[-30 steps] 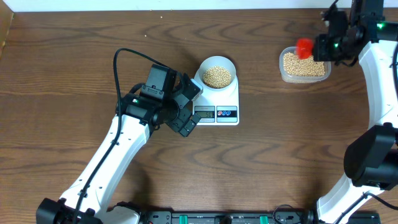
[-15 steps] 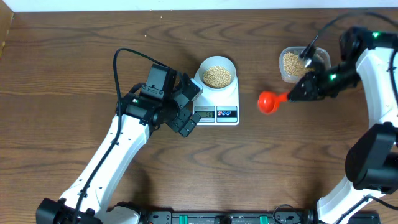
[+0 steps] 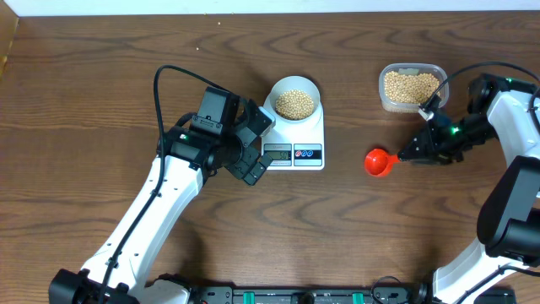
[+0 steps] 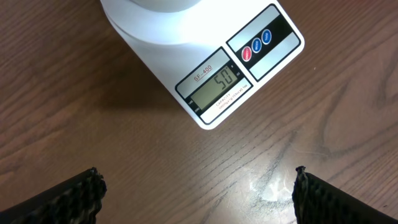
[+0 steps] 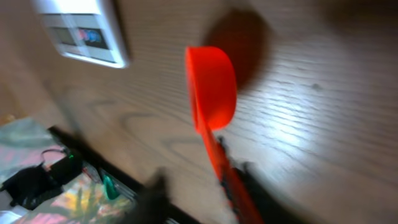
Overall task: Scoop item into bowl and weigh 50g on scale
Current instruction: 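Lower the scoop onto the table right of the scale and release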
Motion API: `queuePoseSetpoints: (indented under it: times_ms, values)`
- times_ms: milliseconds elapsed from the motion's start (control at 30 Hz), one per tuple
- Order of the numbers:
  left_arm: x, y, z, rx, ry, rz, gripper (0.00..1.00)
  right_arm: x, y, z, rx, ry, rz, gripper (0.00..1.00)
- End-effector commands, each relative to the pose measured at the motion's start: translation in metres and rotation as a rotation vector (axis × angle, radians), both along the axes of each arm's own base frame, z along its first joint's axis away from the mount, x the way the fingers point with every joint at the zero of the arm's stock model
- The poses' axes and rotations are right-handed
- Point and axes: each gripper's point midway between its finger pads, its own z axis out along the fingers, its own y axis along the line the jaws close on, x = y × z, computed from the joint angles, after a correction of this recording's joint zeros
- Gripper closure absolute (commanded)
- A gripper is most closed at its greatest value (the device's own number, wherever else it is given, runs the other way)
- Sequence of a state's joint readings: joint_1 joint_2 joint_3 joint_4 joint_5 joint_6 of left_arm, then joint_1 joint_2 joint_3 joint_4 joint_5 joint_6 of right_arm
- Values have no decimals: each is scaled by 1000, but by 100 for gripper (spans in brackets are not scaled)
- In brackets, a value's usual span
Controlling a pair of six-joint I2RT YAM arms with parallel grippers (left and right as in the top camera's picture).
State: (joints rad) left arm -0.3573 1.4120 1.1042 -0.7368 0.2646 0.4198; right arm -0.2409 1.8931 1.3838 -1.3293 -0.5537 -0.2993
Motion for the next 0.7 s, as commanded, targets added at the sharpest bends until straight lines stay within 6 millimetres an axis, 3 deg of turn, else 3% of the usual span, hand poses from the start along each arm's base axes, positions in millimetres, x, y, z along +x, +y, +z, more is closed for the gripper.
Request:
queuePoseSetpoints:
  times_ms: [0, 233, 467, 667]
  values:
    - [4, -4, 13, -22, -30, -15, 2, -8, -18, -7, -142, 63, -35, 34]
    - [4, -4, 13, -22, -30, -15, 2, -18, -46, -17, -344, 180, -154, 1]
    - [4, -4, 13, -21, -30, -15, 2, -21, -81, -14, -585, 236, -282, 1]
    - [4, -4, 13, -22, -30, -15, 2, -11, -100, -9, -819, 175, -229, 1]
